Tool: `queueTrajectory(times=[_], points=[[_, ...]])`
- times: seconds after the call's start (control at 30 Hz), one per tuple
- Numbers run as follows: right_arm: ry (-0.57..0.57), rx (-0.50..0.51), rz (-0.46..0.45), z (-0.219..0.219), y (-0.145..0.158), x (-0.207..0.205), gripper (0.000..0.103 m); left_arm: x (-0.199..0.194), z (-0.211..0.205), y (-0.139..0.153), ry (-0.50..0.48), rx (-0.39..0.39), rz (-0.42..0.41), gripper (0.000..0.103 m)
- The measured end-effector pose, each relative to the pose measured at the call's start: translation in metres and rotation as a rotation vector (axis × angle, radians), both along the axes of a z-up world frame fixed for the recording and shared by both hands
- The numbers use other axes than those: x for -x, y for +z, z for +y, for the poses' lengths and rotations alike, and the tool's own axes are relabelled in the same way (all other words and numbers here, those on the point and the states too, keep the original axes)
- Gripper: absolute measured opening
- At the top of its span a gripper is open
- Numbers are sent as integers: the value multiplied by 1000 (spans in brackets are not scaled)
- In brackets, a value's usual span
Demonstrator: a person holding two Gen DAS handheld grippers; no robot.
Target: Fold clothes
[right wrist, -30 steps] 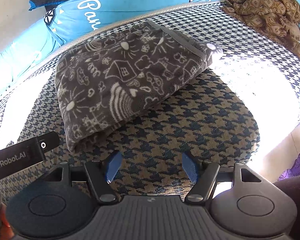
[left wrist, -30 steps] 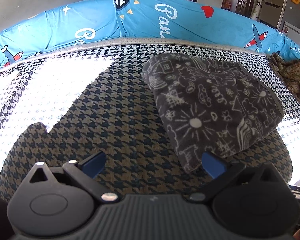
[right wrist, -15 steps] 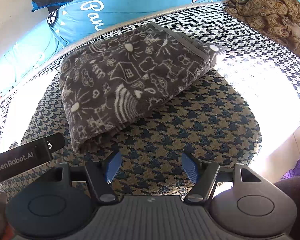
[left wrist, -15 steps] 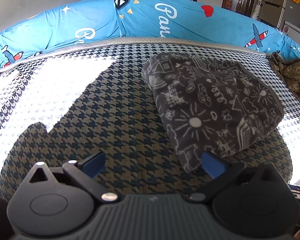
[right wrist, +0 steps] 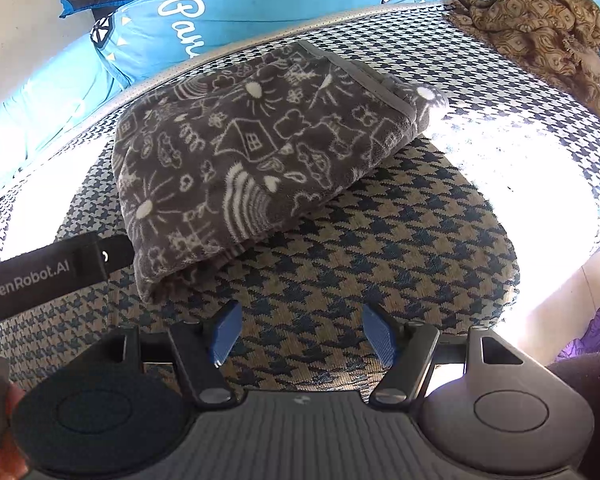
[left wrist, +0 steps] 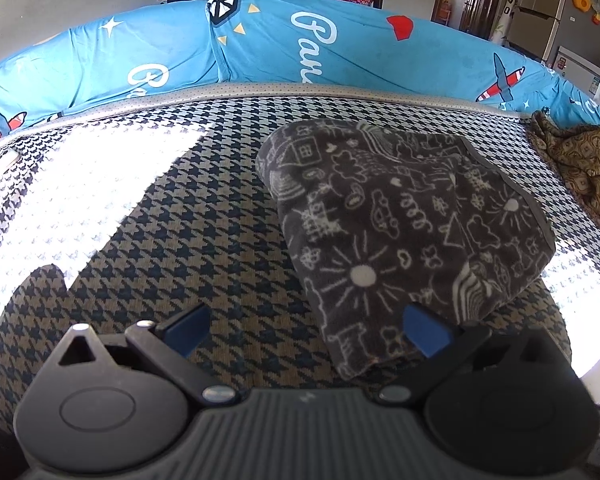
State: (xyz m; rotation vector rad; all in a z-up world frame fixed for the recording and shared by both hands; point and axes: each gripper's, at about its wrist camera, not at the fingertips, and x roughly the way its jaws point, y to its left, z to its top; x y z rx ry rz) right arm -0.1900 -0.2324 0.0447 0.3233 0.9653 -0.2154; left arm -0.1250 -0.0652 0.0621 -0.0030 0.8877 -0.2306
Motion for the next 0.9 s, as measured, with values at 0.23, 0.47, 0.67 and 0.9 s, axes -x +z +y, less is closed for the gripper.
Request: queueTrajectory(times=[0.23, 0.47, 0.67, 0.9], points=[[-6, -11, -2, -11, 2, -5, 67, -28, -7, 0, -28, 25, 6, 103], [-29, -85, -89, -47, 12, -19, 75, -61, -3, -6, -27, 84, 31, 103], [-25, -145, -71, -77, 9, -46, 76, -87, 4, -21, -2, 154, 78, 103], [-72, -296, -63, -108, -1, -72, 79, -114, 8, -33, 12, 204, 102, 103]])
